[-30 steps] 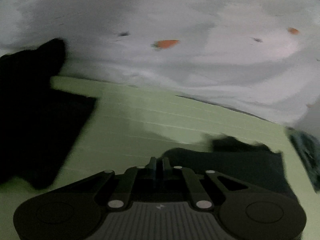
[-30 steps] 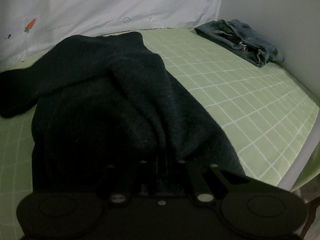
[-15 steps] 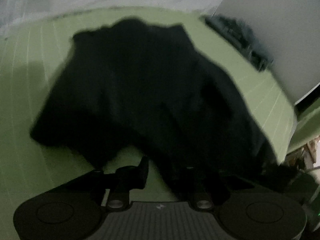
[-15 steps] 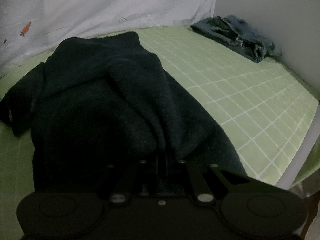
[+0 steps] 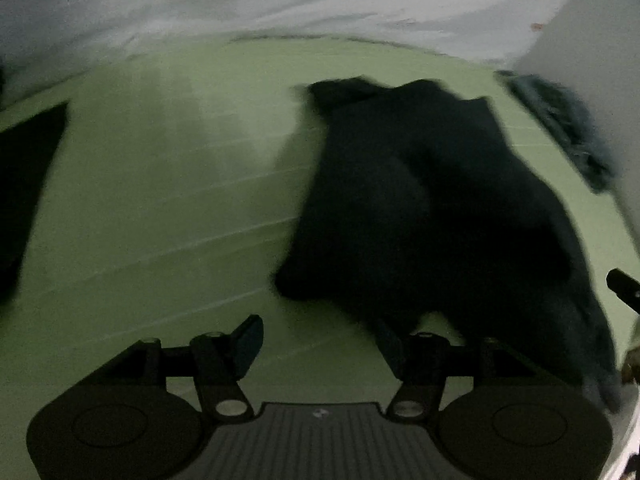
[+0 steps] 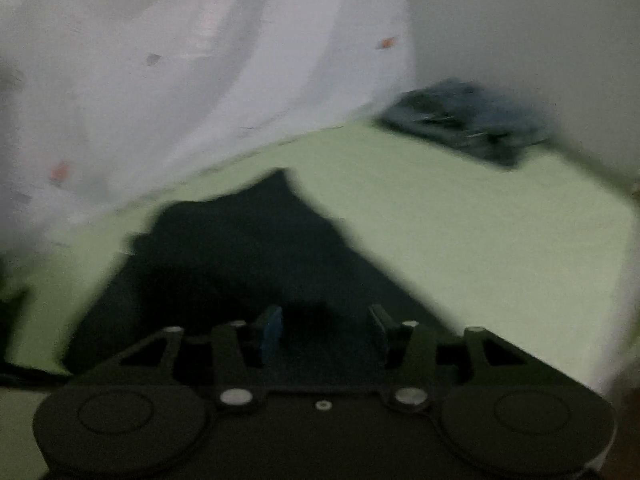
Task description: Fold clothes
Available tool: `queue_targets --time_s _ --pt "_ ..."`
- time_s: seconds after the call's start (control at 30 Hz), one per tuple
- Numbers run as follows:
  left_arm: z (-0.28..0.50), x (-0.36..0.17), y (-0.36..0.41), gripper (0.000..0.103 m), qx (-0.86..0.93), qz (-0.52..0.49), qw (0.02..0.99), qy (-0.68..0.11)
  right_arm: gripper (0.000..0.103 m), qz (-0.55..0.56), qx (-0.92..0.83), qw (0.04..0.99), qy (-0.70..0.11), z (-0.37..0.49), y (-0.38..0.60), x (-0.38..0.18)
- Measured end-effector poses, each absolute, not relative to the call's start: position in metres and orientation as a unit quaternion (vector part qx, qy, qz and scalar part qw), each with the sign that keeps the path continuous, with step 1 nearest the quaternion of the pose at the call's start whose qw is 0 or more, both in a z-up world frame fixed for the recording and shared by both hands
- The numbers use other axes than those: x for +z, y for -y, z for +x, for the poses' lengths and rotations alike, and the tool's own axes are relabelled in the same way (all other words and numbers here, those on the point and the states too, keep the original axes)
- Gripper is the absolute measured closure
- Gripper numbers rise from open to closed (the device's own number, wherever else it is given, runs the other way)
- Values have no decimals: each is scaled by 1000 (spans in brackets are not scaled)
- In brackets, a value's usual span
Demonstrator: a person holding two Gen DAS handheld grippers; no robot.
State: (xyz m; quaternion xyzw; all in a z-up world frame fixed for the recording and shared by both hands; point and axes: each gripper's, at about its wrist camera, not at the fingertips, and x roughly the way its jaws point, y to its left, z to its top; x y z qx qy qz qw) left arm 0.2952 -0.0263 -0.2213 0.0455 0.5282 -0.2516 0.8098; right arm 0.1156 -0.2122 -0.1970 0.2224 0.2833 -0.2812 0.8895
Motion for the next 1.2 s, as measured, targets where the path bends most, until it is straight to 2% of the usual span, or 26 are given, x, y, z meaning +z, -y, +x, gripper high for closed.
queue_targets --time_s 0.03,0.17,0.27,0.4,0.57,0.67,0.7,0.77,0.9,1.2 --pt "297 -224 25 40 -244 47 810 -531 82 250 -251 890 -286 126 209 -202" --pt "303 -233 21 39 -207 51 803 -556 85 328 -177 877 -302 162 197 -230" --pt "301 -232 14 39 -207 46 804 -556 83 351 -156 867 -317 182 190 -245" --pt "301 -233 18 36 -207 49 805 -554 76 358 -142 860 -335 200 183 -259" --pt "300 -235 22 32 -207 55 805 -553 75 359 -134 857 -345 213 186 -267" --pt "299 -234 23 29 -209 58 805 -552 80 345 -121 860 -356 218 187 -264" --pt "299 -234 23 29 -209 59 806 -552 89 341 -113 860 -362 221 188 -264" --pt "300 -233 25 29 -205 60 805 -554 98 328 -100 864 -369 222 185 -260" --pt "302 -229 24 29 -194 36 800 -566 99 302 -88 876 -366 216 180 -246" --pt "266 -190 38 29 -211 33 824 -525 99 314 -89 907 -266 148 200 -190"
